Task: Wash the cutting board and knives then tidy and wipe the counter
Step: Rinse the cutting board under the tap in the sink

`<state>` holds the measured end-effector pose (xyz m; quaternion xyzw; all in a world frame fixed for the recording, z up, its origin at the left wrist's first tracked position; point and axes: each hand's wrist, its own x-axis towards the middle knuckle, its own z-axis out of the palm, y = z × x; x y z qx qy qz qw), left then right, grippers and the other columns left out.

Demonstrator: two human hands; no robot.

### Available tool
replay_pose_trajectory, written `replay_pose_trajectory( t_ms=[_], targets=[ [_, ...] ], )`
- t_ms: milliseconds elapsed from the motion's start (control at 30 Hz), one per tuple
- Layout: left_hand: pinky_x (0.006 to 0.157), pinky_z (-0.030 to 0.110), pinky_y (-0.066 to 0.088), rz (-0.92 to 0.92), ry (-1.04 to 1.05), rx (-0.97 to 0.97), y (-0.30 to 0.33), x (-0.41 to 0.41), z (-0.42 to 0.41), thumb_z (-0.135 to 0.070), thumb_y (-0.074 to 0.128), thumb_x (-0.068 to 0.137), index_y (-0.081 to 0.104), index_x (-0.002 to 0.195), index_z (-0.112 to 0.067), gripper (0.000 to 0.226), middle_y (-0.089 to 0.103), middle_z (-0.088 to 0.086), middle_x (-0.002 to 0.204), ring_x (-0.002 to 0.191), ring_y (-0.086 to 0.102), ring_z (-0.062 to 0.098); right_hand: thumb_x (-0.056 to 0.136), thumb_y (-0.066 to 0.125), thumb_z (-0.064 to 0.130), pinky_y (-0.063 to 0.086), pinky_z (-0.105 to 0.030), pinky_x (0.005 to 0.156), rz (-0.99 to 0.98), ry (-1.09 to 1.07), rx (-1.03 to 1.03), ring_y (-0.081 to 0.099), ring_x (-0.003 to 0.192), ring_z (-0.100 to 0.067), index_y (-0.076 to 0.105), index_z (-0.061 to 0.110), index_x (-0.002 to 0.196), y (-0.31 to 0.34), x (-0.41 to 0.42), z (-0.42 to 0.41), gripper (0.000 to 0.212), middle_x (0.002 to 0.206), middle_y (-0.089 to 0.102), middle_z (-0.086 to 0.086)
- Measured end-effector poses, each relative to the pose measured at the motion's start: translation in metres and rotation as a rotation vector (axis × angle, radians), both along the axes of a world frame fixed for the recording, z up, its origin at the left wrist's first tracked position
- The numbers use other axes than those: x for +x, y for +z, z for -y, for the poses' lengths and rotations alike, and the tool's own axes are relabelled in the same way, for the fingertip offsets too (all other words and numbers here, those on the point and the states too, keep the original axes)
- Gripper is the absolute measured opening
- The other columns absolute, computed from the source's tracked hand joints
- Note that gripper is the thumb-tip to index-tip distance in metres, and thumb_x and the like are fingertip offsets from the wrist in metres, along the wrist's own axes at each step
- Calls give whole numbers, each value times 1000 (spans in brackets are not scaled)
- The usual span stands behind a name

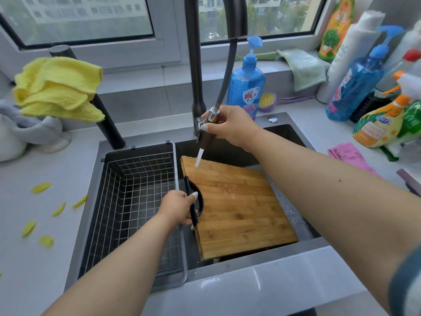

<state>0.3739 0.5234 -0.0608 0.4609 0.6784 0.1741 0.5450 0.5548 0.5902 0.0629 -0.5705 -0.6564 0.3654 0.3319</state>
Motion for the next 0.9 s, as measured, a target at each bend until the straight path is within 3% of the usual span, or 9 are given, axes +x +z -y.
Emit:
replay_pose_trajectory(
  t_ms=[200, 367, 467, 633, 767, 900],
  targets=[
    [49, 29, 54, -3, -10, 15, -4, -2, -1, -31, 58, 94, 57, 88, -3, 29, 70, 14, 72, 58, 68, 22, 86, 69, 17, 57, -25, 83, -155, 24, -95, 65, 100, -14, 64, 15, 111, 1, -1, 3, 26, 106, 67, -3],
    [48, 29, 54, -9, -10, 22, -4, -2, 0, -30, 58, 94, 55, 86, -4, 28, 70, 16, 74, 55, 67, 20, 86, 69, 18, 57, -22, 78, -132, 61, -116, 65, 97, -13, 64, 12, 112, 4, -2, 4, 26, 107, 67, -5],
    [48, 29, 54, -5, -4, 24, -3, -1, 0, -30, 58, 94, 55, 88, -4, 26, 69, 16, 76, 56, 67, 19, 86, 70, 20, 58, -29, 82, -18, 62, -115, 66, 98, -17, 63, 10, 110, 8, 3, 2, 27, 105, 67, -7],
    [53, 33, 57, -6, -13, 35, -4, -2, 1, -30, 57, 94, 58, 97, -1, 28, 70, 18, 80, 60, 69, 21, 86, 70, 31, 57, -34, 83, 333, 25, -71, 65, 90, -17, 64, 12, 104, 16, 29, 0, 27, 97, 67, -5],
    [49, 29, 55, -13, -10, 32, -2, -1, 2, -29, 57, 95, 60, 107, 7, 38, 70, 18, 78, 61, 69, 22, 85, 69, 34, 54, -33, 85, 501, -10, -38, 63, 92, -17, 64, 14, 104, 26, 50, 0, 28, 97, 66, -4],
    [51, 30, 56, -21, -13, 33, -1, -1, 2, -30, 57, 95, 60, 104, 7, 38, 71, 15, 75, 61, 69, 21, 86, 69, 35, 54, -33, 87, 561, -35, -24, 63, 94, -18, 63, 12, 109, 29, 55, 1, 33, 101, 66, -6]
  ],
)
